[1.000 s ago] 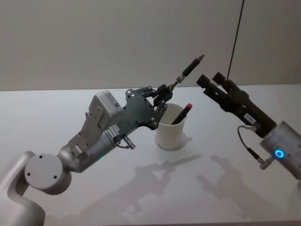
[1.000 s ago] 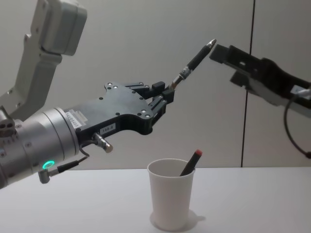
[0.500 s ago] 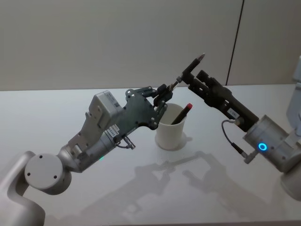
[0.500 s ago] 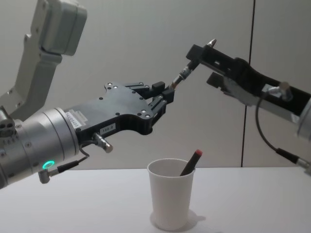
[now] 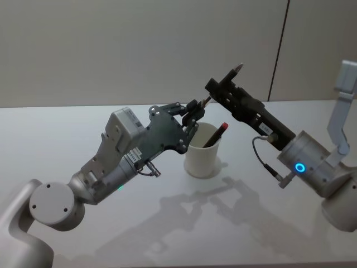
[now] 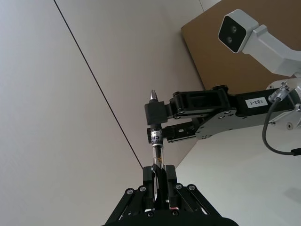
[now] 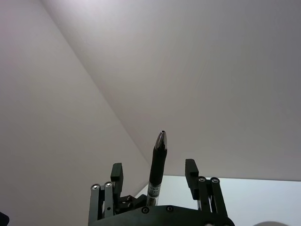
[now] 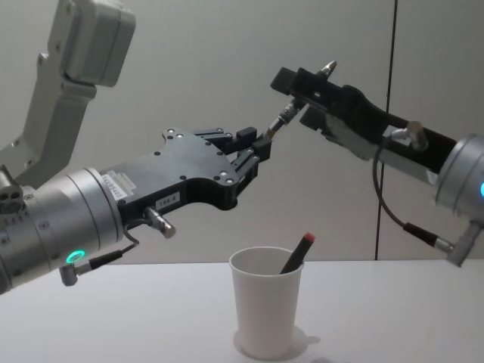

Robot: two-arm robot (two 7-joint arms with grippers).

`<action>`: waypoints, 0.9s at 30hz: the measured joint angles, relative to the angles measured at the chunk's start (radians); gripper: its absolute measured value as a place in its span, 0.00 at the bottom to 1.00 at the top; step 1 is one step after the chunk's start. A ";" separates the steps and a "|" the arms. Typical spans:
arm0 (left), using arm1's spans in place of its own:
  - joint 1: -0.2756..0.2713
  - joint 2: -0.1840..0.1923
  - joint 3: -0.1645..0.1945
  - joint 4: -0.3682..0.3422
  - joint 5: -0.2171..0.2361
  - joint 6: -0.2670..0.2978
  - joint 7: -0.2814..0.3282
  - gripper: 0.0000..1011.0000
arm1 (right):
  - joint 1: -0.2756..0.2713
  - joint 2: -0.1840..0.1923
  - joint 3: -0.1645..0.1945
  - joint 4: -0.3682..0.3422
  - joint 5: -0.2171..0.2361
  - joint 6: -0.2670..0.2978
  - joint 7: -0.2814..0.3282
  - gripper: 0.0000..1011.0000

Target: Place the pen into the pen holder.

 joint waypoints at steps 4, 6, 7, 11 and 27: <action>0.000 0.000 0.000 0.000 0.000 0.000 0.000 0.17 | 0.009 -0.005 -0.005 0.010 0.001 -0.003 -0.003 0.78; 0.000 0.000 0.000 0.000 0.000 0.000 0.000 0.17 | 0.013 -0.007 -0.007 0.014 0.003 -0.005 -0.005 0.70; 0.000 0.000 0.000 0.000 0.000 0.000 0.000 0.17 | 0.015 -0.007 -0.008 0.015 0.003 -0.006 -0.006 0.68; 0.000 0.000 0.000 0.000 0.000 0.000 0.000 0.17 | 0.022 -0.010 -0.011 0.019 0.007 -0.010 -0.009 0.52; 0.000 0.000 0.000 0.000 0.000 0.000 0.000 0.17 | 0.034 -0.011 -0.018 0.021 0.020 -0.018 -0.024 0.12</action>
